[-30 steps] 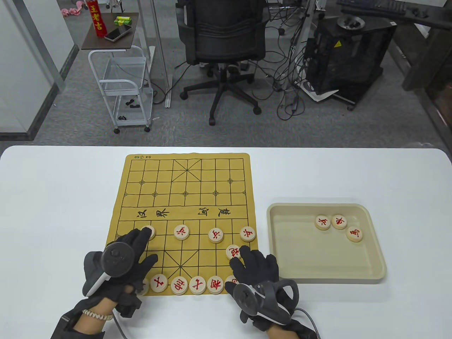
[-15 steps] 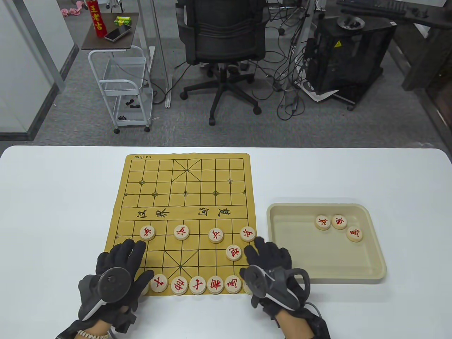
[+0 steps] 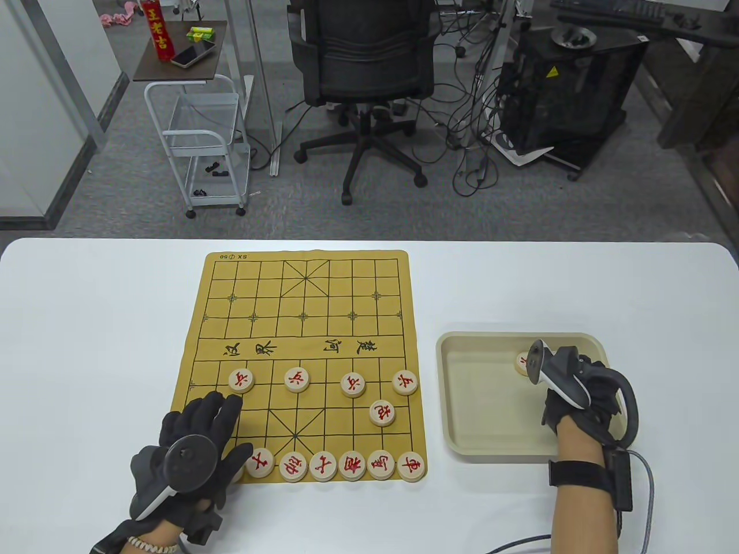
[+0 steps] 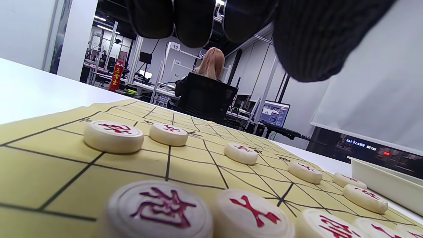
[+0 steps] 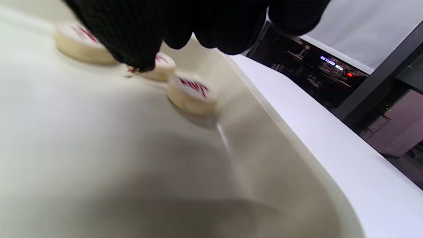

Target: Set up Chinese chess pieces

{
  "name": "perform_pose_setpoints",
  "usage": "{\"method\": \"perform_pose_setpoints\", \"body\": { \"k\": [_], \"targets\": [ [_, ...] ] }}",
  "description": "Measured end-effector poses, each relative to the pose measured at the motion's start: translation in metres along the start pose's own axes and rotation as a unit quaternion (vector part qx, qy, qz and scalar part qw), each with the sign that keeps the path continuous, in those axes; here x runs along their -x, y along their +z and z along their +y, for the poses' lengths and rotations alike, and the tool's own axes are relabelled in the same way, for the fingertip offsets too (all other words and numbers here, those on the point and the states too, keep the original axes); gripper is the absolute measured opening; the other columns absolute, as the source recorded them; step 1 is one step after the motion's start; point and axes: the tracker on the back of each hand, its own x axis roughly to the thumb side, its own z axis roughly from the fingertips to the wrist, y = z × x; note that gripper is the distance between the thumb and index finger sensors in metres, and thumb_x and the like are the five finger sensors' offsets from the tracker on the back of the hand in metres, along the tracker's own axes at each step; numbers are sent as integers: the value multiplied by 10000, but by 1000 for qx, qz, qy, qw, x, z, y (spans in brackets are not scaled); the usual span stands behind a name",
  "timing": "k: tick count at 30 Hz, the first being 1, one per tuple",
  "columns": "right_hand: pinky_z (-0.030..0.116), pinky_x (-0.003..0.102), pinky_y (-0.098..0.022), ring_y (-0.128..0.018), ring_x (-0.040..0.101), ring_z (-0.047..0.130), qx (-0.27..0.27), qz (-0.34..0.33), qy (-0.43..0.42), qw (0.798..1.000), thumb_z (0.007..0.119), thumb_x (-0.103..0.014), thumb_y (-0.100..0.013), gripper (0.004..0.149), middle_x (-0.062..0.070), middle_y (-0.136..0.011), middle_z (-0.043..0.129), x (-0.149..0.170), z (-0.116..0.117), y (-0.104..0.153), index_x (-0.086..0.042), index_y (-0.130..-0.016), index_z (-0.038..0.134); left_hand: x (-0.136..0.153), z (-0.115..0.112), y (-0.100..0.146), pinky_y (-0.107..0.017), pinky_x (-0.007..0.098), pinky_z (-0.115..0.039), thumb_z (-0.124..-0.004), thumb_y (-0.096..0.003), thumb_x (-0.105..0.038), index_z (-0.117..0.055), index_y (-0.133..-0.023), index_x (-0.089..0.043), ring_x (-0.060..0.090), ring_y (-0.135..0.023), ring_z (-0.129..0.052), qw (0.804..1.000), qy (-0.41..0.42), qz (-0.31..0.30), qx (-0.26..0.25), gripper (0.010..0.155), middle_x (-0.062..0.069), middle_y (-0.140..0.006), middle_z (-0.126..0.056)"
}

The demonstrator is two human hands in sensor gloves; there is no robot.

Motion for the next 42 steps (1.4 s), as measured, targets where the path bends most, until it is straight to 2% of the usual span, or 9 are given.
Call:
{"method": "perform_pose_setpoints", "body": {
  "k": [6, 9, 12, 17, 22, 28, 35, 38, 42],
  "targets": [
    [737, 496, -652, -874, 239, 860, -18, -9, -11, 1000, 908, -365, -477, 583, 57, -1113, 698, 1, 21, -18, -247, -1018, 721, 0, 0, 0, -737, 741, -368, -818, -393, -524, -474, -1093, -306, 489, -1088, -537, 1000, -5, 4, 3, 810, 160, -1192, -483],
    [738, 477, -657, -869, 216, 857, -29, -11, 7, 999, 894, -384, -495, 575, 43, -1128, 670, 0, 23, -24, -290, -1019, 676, 0, 0, -1, -738, 741, -367, -818, -393, -523, -470, -1094, -307, 488, -1089, -536, 1000, -2, 7, 1, 811, 160, -1193, -480],
    [738, 475, -652, -858, 211, 859, -38, -16, -12, 999, 892, -391, -490, 586, 44, -1129, 666, 3, 23, -30, -252, -1019, 680, 1, 0, -1, -738, 741, -367, -815, -398, -514, -470, -1093, -309, 487, -1091, -534, 1000, -2, 11, 2, 803, 158, -1193, -481],
    [756, 453, -635, -842, 196, 872, -56, -13, -32, 998, 911, -380, -478, 557, 55, -1147, 638, 7, 27, -41, -297, -979, 682, 2, 0, -2, -738, 741, -366, -816, -397, -516, -467, -1094, -306, 489, -1090, -533, 1000, -4, 14, 6, 807, 161, -1194, -478],
    [796, 428, -588, -746, 159, 924, -41, -9, -55, 998, 937, -355, -455, 511, 52, -1094, 717, 7, 28, -47, -272, -913, 727, 3, 0, -3, -739, 741, -363, -816, -397, -515, -464, -1095, -307, 490, -1091, -529, 1000, -3, 18, 9, 809, 160, -1194, -477],
    [843, 390, -496, -559, 86, 957, 15, -14, -51, 998, 985, -380, -386, 502, 64, -990, 844, 9, 28, -46, -270, -841, 802, 2, -2, -4, -738, 740, -367, -819, -400, -501, -465, -1093, -305, 488, -1090, -532, 1000, -11, 20, 15, 802, 161, -1191, -483],
    [857, 379, -462, -498, 64, 963, 78, -33, -49, 995, 1012, -498, -338, 600, 43, -923, 897, 3, 9, -19, -269, -853, 804, 1, -3, -5, -738, 739, -368, -819, -395, -518, -463, -1094, -305, 486, -1090, -534, 1000, -14, 11, 14, 813, 158, -1191, -484],
    [858, 378, -459, -489, 64, 963, 127, -67, -90, 986, 1006, -526, -334, 619, 36, -913, 902, -6, -14, 6, -270, -858, 800, -2, -4, -4, -737, 740, -370, -818, -395, -521, -462, -1094, -306, 487, -1089, -537, 1000, -18, 2, 12, 814, 154, -1191, -486],
    [856, 382, -466, -496, 68, 967, 193, -134, -130, 963, 1006, -538, -327, 645, 36, -914, 899, -32, -49, 59, -270, -874, 790, -7, -3, 0, -735, 739, -380, -817, -393, -525, -466, -1093, -304, 483, -1086, -552, 1000, -25, -7, -1, 814, 153, -1188, -499]
  ]
}}
